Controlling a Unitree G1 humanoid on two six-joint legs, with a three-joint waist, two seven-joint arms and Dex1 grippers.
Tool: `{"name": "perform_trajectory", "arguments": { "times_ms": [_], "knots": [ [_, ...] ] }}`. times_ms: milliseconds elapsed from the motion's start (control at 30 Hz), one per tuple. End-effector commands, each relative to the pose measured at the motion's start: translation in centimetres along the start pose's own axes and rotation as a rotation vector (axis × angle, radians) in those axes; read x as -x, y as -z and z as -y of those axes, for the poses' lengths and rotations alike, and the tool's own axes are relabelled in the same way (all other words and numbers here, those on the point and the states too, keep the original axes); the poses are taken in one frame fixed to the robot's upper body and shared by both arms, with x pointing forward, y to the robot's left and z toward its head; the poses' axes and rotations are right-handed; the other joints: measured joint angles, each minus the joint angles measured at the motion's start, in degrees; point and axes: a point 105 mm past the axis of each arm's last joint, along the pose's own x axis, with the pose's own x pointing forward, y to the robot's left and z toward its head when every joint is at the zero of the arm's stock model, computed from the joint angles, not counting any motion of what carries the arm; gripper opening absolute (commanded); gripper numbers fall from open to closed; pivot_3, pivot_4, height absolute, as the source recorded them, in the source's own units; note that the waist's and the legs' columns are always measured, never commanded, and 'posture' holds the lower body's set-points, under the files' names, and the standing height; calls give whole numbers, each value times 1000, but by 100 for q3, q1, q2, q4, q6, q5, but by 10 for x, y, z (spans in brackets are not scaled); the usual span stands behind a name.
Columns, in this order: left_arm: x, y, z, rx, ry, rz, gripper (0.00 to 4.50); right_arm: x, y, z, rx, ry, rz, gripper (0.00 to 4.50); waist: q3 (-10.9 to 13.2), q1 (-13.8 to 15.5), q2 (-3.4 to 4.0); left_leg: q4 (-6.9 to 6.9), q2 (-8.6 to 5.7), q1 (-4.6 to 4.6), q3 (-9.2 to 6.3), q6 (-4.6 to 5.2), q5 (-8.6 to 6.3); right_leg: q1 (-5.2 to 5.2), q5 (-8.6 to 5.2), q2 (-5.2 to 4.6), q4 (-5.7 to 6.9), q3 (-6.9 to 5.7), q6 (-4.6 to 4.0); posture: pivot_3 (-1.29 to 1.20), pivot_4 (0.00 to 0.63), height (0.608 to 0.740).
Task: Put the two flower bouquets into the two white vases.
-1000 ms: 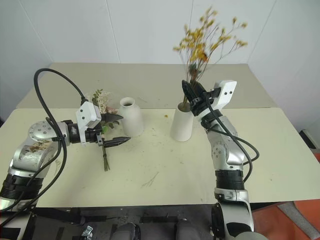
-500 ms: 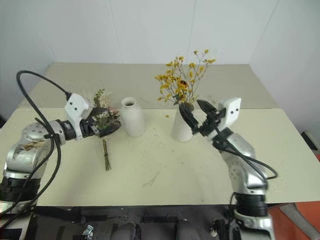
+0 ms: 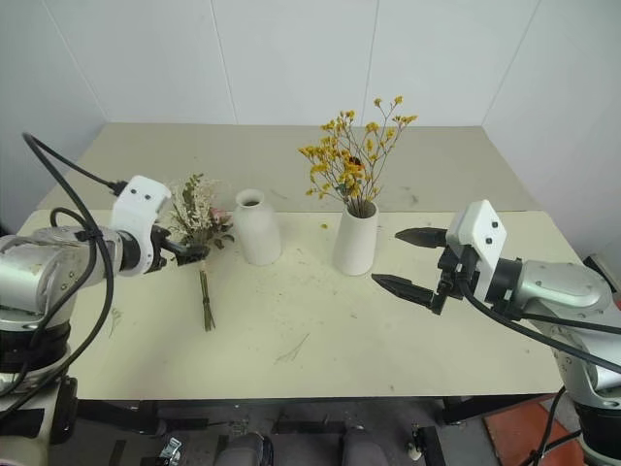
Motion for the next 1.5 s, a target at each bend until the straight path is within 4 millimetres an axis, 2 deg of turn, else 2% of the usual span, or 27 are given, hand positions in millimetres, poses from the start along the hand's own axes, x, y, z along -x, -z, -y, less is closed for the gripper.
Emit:
{"name": "perform_trajectory", "arguments": {
  "times_ms": [33,167,267,433,533,700,933,1067,1200,1233,1267,1333,1433,1500],
  "knots": [
    [-6,7,-10,69,-49,-32,4500,0,-17,3,64,15,36,4467,0,10,0,0,0,0,0,0,0,-1,0,0,1,0,0,0,150,740],
    [-15,6,-16,208,-51,-23,4500,-4,-17,4,72,25,43,4467,1,61,-1,2,-1,-6,-1,0,0,-2,1,-3,-2,-1,-1,0,150,740],
    [-21,8,-16,235,-67,-42,4500,-5,-16,4,80,30,41,4467,1,77,-2,5,-2,-12,-2,0,0,-5,1,-3,-2,-5,-1,0,150,740],
    [-31,9,-8,323,9,-47,4500,-6,-18,7,89,51,49,4467,1,78,-2,5,-3,-12,-3,-1,0,-5,1,-5,-3,-5,-2,0,150,740],
    [-36,10,-5,418,56,-40,3930,-6,-17,7,92,58,45,4500,1,77,-2,5,-3,-11,-3,-1,0,-5,1,-5,-1,-5,-2,0,150,740],
    [-45,8,-8,500,63,-13,2262,-7,-16,6,90,61,47,4500,1,68,-2,5,-4,-12,-4,-1,0,-5,2,-5,-2,-6,-2,0,150,740],
    [-50,-3,-7,475,27,81,70,-7,-15,7,98,66,46,4500,1,74,-2,6,-4,-11,-4,-2,1,-4,2,-7,-1,-6,-3,0,150,740],
    [-52,-7,-15,594,40,97,48,-7,-15,9,101,72,44,4500,1,74,-3,6,-4,-12,-4,-2,1,-4,2,-6,-1,-6,-3,0,150,740],
    [-39,-31,-41,595,-98,350,48,-8,-15,9,104,76,44,4500,1,69,-3,5,-4,-12,-4,-2,1,-5,3,-7,-2,-5,-3,0,150,740],
    [-31,-42,-48,597,-133,461,48,-8,-15,9,104,77,44,4500,1,73,-3,5,-4,-13,-4,-2,1,-5,3,-7,-2,-6,-3,0,150,740],
    [-15,-59,-51,655,-77,615,48,-8,-14,9,102,78,43,4500,0,80,-3,5,-4,-14,-4,-2,1,-5,3,-8,-3,-6,-3,0,150,740],
    [9,-81,-56,692,-1,812,48,-9,-14,9,100,80,43,4500,0,81,-4,6,-3,-17,-4,-3,0,-5,4,-10,-4,-6,-4,0,150,740],
    [32,-110,-50,588,90,1017,48,-10,-13,9,101,82,48,4500,0,81,-4,5,-4,-15,-3,-3,0,-4,4,-10,-4,-6,-4,0,150,740],
    [39,-125,-45,560,175,1120,48,-12,-13,9,102,81,54,4500,0,91,-4,7,-5,-14,-3,-4,1,-2,4,-10,-3,-7,-3,0,150,740]
  ]
}}
